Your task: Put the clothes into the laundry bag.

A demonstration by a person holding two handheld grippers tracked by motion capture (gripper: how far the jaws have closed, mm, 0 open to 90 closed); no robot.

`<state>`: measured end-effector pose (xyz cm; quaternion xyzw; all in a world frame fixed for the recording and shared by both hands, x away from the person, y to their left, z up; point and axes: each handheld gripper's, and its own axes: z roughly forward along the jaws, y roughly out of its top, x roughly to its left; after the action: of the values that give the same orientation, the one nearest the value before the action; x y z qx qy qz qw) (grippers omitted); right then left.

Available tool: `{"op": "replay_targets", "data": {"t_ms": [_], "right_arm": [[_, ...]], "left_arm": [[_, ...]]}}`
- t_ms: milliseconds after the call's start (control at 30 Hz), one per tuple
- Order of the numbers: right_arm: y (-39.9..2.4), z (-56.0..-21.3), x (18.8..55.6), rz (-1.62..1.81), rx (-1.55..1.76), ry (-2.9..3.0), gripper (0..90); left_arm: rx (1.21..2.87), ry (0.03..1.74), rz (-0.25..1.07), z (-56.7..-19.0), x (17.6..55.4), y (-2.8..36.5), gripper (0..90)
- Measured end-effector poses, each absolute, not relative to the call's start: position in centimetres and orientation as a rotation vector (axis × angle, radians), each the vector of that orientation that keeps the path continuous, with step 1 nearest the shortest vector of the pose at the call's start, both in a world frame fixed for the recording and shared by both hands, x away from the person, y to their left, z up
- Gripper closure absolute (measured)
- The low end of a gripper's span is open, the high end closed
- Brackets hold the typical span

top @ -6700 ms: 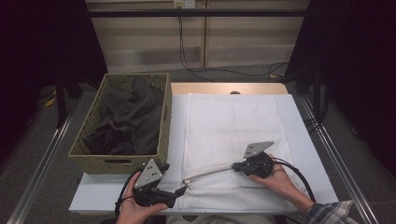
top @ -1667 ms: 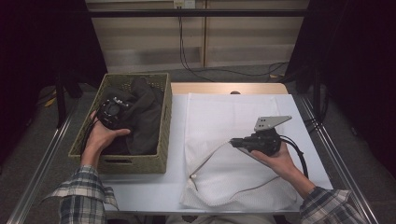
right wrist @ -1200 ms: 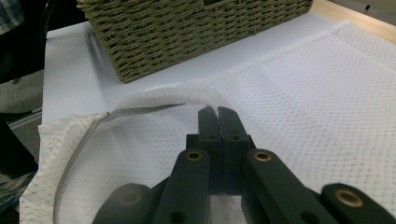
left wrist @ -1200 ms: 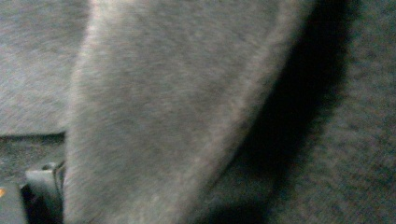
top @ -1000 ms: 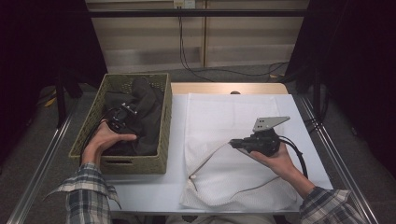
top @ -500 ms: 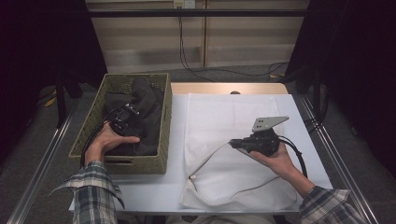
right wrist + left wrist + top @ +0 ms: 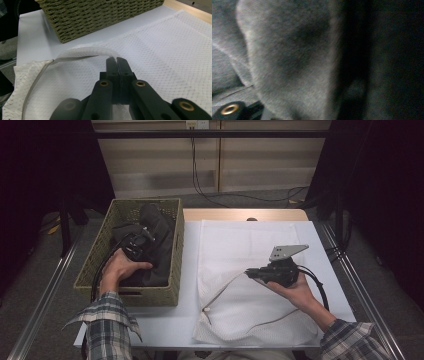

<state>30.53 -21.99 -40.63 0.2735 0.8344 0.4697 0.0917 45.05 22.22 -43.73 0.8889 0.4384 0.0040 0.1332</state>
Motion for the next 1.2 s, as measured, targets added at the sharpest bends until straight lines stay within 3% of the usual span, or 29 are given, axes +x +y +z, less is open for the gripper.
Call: {"op": "replay_targets", "data": {"t_ms": [167,267,700,867,1200], "right_arm": [[-21.9,-40.7,30.8,1.398,0.820,2.474,90.0],[-22.1,-40.7,30.9,1.401,0.827,2.470,90.0],[-22.4,-40.5,30.7,1.411,0.832,2.454,90.0],[-22.3,-40.4,30.7,1.409,0.829,2.452,90.0],[-22.6,-40.2,30.6,1.420,0.843,2.437,90.0]], "left_arm": [[2.529,1.251,0.032,-43.2,44.9,22.6,62.5],[2.551,1.177,0.056,-42.7,44.7,22.9,63.2],[2.437,1.171,0.096,-40.9,44.1,23.8,64.1],[2.312,1.197,0.126,-40.2,43.7,24.8,63.9],[2.272,1.182,0.205,-39.1,43.2,25.7,65.2]]}}
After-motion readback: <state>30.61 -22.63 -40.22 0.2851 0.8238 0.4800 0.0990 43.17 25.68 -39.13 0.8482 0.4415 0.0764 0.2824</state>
